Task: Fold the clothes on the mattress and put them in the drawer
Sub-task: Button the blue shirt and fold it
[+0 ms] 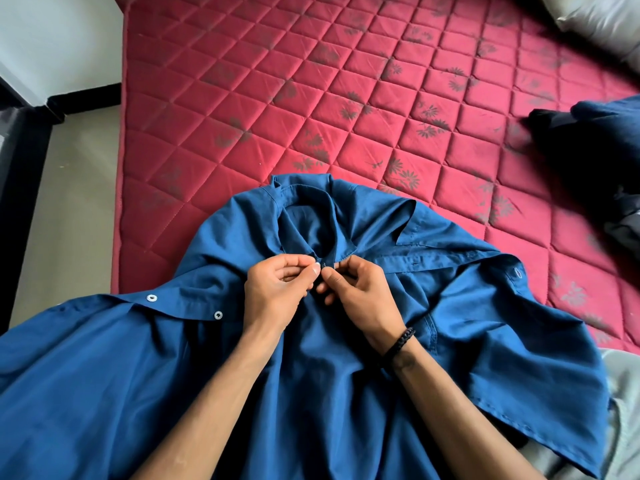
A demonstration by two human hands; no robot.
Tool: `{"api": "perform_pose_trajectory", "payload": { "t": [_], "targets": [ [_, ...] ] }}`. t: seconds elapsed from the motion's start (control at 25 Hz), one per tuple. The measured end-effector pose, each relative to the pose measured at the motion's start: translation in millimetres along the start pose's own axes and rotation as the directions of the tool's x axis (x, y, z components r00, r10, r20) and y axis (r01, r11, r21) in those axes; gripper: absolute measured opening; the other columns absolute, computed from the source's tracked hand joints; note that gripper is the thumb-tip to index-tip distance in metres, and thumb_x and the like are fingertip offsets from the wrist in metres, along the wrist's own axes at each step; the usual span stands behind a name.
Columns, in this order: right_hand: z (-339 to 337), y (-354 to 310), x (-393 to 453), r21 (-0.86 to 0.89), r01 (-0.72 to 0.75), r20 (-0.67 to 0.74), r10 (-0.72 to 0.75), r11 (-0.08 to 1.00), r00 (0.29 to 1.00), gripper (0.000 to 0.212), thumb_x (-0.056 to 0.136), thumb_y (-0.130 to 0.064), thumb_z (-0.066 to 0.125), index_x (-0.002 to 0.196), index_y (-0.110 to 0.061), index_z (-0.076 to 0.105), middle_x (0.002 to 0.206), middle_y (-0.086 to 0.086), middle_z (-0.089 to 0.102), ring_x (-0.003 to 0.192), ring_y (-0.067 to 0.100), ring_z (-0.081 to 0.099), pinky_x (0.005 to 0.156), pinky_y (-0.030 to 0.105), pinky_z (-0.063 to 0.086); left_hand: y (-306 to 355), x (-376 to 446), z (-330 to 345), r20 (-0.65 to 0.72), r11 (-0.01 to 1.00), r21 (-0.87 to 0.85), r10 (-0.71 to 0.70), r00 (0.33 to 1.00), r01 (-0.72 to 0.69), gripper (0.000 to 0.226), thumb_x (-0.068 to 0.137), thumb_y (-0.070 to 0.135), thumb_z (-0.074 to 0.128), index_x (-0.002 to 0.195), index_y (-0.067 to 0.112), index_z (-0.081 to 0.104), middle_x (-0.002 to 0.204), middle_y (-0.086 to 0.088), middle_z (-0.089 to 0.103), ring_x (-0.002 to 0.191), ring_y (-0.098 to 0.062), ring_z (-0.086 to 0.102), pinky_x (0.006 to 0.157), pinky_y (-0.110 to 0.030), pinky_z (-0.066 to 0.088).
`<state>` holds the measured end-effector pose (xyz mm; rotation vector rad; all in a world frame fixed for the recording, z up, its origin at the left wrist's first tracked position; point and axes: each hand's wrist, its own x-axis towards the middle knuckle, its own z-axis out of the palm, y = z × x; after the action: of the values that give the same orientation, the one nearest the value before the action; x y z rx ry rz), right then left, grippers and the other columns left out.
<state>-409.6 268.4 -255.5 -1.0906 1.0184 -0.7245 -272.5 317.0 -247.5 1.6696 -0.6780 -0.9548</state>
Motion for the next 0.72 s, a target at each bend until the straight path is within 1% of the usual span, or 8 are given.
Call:
{"api": "perform_pose_trajectory", "payload": {
  "t": [0.08, 0.16, 0.2, 0.36, 0.6, 0.72],
  "targets": [
    [-2.6, 1.2, 0.5, 0.021, -0.003, 0.002, 0.003, 1.000, 1.000, 0.014, 0.100, -0.007, 0.064, 0.096, 0.005, 0.060, 0.075, 0.013, 0.071, 0.059, 0.014, 0.060, 0.060, 0.021, 0.052, 1.0, -0.2, -0.6, 0.014, 1.000, -0.008, -0.002, 1.000, 0.003, 0.009, 0.085, 0.013, 0.082, 0.093, 0.016, 0.080, 0.080, -0.005, 0.078, 0.068, -0.011, 0.070, 0.065, -0.025, 0.054],
    [-4.2, 2.7, 1.7, 0.049, 0.005, -0.004, -0.004, 0.999, 1.000, 0.020, 0.098, -0.007, 0.067, 0.099, 0.012, 0.062, 0.076, 0.013, 0.072, 0.064, 0.017, 0.062, 0.062, 0.022, 0.053, 1.9, -0.1, -1.3, 0.024, 1.000, -0.017, -0.006, 1.000, 0.006, 0.009, 0.086, 0.012, 0.082, 0.094, 0.014, 0.080, 0.080, -0.006, 0.078, 0.067, -0.011, 0.069, 0.064, -0.023, 0.054],
    [-4.1, 3.5, 2.1, 0.062, 0.011, -0.010, -0.010, 0.998, 1.000, 0.020, 0.098, -0.007, 0.068, 0.100, 0.013, 0.064, 0.077, 0.014, 0.072, 0.066, 0.017, 0.063, 0.063, 0.022, 0.054, 1.6, 0.5, -1.8, 0.028, 1.000, -0.022, -0.007, 1.000, 0.008, 0.009, 0.086, 0.011, 0.082, 0.094, 0.014, 0.080, 0.080, -0.007, 0.078, 0.066, -0.011, 0.068, 0.063, -0.022, 0.054],
    [-3.6, 4.8, 2.2, 0.074, 0.023, -0.016, -0.021, 0.997, 1.000, 0.016, 0.097, -0.007, 0.069, 0.098, 0.009, 0.071, 0.079, 0.016, 0.074, 0.069, 0.016, 0.066, 0.066, 0.023, 0.056, 0.4, -0.2, -1.1, 0.032, 0.999, -0.040, 0.002, 0.999, 0.000, 0.009, 0.086, 0.009, 0.081, 0.095, 0.011, 0.079, 0.081, -0.007, 0.078, 0.065, -0.010, 0.068, 0.062, -0.017, 0.052],
    [-7.8, 4.5, 3.3, 0.144, 0.014, 0.027, -0.018, 0.990, 0.999, 0.016, 0.098, -0.005, 0.066, 0.103, 0.009, 0.073, 0.085, 0.018, 0.073, 0.078, 0.016, 0.068, 0.070, 0.024, 0.056, -3.6, -2.8, 1.3, -0.066, 0.997, 0.017, 0.073, 0.995, -0.072, 0.010, 0.087, 0.012, 0.081, 0.094, 0.019, 0.081, 0.086, 0.003, 0.079, 0.077, -0.013, 0.074, 0.072, -0.026, 0.059],
    [-7.1, 5.5, 2.9, 0.119, 0.026, 0.019, -0.028, 0.993, 0.999, 0.013, 0.096, -0.006, 0.069, 0.099, 0.006, 0.075, 0.082, 0.016, 0.073, 0.074, 0.014, 0.067, 0.070, 0.023, 0.056, -2.7, -3.5, 0.4, -0.048, 0.998, 0.016, 0.066, 0.997, -0.065, 0.012, 0.088, 0.011, 0.079, 0.093, 0.022, 0.080, 0.086, 0.003, 0.079, 0.076, -0.012, 0.073, 0.069, -0.023, 0.057]
  ]
}}
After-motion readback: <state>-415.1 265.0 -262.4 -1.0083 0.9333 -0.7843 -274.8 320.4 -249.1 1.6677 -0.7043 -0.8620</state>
